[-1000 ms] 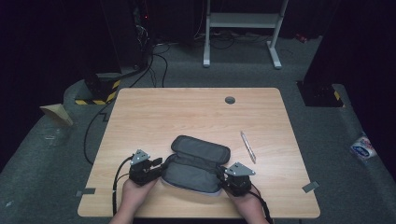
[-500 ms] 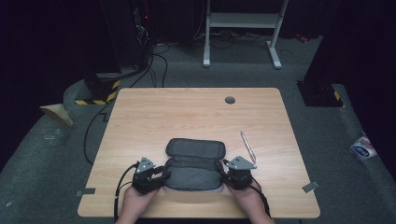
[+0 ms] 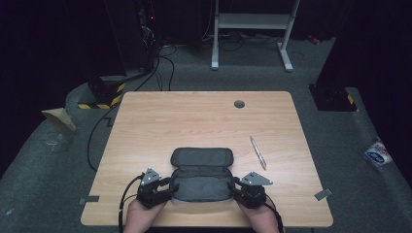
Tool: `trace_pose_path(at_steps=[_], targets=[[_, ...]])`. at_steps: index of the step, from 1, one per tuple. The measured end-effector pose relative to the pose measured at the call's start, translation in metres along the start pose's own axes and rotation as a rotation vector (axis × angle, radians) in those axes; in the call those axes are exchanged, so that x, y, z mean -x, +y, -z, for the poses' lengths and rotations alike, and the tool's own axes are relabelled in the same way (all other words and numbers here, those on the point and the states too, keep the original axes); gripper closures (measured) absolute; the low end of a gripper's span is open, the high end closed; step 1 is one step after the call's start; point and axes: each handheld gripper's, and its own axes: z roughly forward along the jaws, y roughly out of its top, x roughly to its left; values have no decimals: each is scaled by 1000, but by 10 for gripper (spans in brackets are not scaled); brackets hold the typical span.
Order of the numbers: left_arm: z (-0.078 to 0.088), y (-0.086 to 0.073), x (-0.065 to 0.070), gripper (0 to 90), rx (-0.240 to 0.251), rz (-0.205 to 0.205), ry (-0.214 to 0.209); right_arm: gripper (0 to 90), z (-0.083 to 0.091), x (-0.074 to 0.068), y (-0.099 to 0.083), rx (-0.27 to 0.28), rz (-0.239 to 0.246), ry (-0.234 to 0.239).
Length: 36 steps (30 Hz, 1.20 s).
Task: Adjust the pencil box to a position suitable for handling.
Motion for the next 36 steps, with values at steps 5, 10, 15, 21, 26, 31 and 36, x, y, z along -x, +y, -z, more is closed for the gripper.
trace_pose_path(at_steps=[5, 10, 15, 21, 26, 31, 36], targets=[[-3, 0, 6, 683, -2, -53, 49, 757, -2, -7, 1, 5, 43, -9], [-12, 8, 1, 717, 15, -52, 54, 779, -7, -4, 5, 27, 43, -20], [-29, 24, -7, 721, 45, -32, 64, 791, -16, 11, 10, 47, 28, -50], [-54, 41, -12, 728, 68, -29, 78, 790, -29, 32, 22, 62, -5, -92], [-59, 44, -12, 709, 73, -29, 100, 786, -33, 39, 23, 67, -26, -102], [-53, 42, -12, 595, 98, -16, 112, 712, -31, 42, 25, 81, -30, -98], [-39, 43, -15, 540, 165, 5, 115, 631, -22, 42, 29, 103, -34, -79]])
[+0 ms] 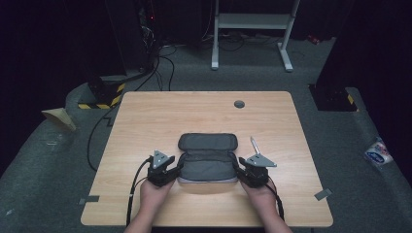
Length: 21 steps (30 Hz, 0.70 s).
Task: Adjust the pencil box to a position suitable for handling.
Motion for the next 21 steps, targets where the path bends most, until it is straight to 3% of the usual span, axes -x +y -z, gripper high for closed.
trace_pose_path(at_steps=[2, 5, 12, 17, 21], targets=[[7, 1, -1, 524, 35, 2, -14, 605, 6, -1, 4, 19, 6, 9], [14, 2, -1, 522, 47, 9, -23, 587, 14, -3, 7, 42, 11, 20], [20, -2, -3, 578, 26, -2, -12, 588, 27, -4, -1, 56, 13, 30], [28, -4, -9, 592, 18, 9, -7, 554, 37, 3, 5, 53, 42, 25], [27, -9, -8, 634, -10, 5, 31, 592, 34, 9, 1, 41, 24, -11]])
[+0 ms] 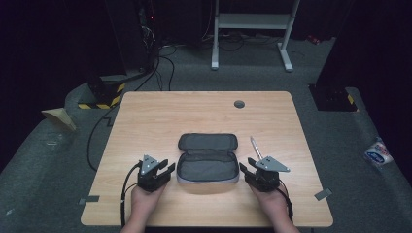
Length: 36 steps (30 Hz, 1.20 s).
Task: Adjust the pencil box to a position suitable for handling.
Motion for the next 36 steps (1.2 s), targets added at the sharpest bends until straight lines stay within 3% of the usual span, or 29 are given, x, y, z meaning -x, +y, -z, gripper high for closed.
trace_pose_path(at_steps=[3, 5, 7, 14, 20, 24, 27, 30, 36], targets=[[-3, -6, -3, 642, -4, 5, 43, 620, -9, 0, -9, -42, 2, -38], [-5, -9, -6, 642, -11, 24, 42, 623, -13, 0, -14, -65, -2, -50], [-6, -10, -7, 640, -19, 13, 31, 624, -15, -2, -18, -83, 9, -43], [-3, -10, -14, 619, -32, 9, 32, 592, -13, -6, -18, -78, 12, -35], [7, -19, -37, 585, -91, -10, 87, 545, -6, 10, -17, -66, -2, -57], [11, -25, -52, 509, -148, -19, 128, 525, -5, 20, -18, -67, 6, -84], [16, -31, -62, 490, -156, -27, 160, 521, -5, 28, -18, -68, 5, -100], [21, -37, -68, 465, -164, 4, 167, 526, -6, 37, -18, -63, 1, -108], [28, -44, -72, 415, -170, 17, 166, 528, -7, 52, -15, -77, -14, -96]])
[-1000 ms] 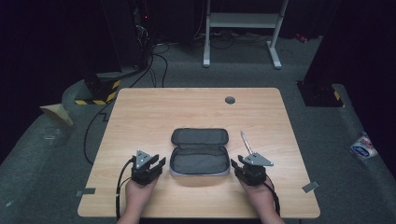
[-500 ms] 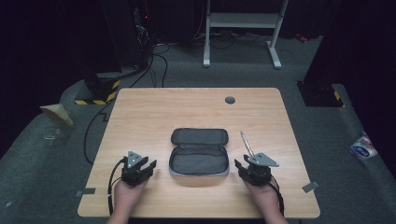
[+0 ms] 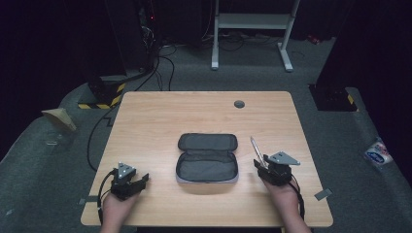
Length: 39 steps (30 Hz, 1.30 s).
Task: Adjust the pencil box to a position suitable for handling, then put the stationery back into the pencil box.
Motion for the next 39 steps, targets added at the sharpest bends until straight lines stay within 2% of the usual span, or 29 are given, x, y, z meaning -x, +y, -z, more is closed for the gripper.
trace_pose_path(at_steps=[6, 8, 12, 14, 21, 25, 31, 32, 36, 39], targets=[[-2, -2, 4, 320, 8, -18, -7, 539, -2, 9, 1, 4, 11, 2], [-2, -2, 4, 315, 8, -17, -7, 535, -2, 10, 1, 9, 30, -13], [-1, -2, 4, 313, 7, -10, -4, 526, -3, 13, 1, 12, 34, 3], [-1, -3, 4, 309, 10, -10, -4, 541, -4, 13, 0, 4, 54, 0], [1, -5, 4, 305, 10, -10, -4, 554, -9, 17, 0, -17, 10, 8], [2, -5, 4, 302, 8, -17, -7, 557, -12, 15, 3, -39, 2, -27], [2, -5, 3, 298, 9, -19, -19, 562, -14, 14, 8, -59, -3, -42], [3, -6, 3, 298, 10, -11, -24, 559, -14, 15, 8, -65, 3, -42], [3, -6, 5, 299, 7, -22, -15, 537, -21, 18, 6, -102, -8, -21], [3, -6, 5, 300, 7, -20, -16, 561, -27, 20, 8, -98, -2, -13]])
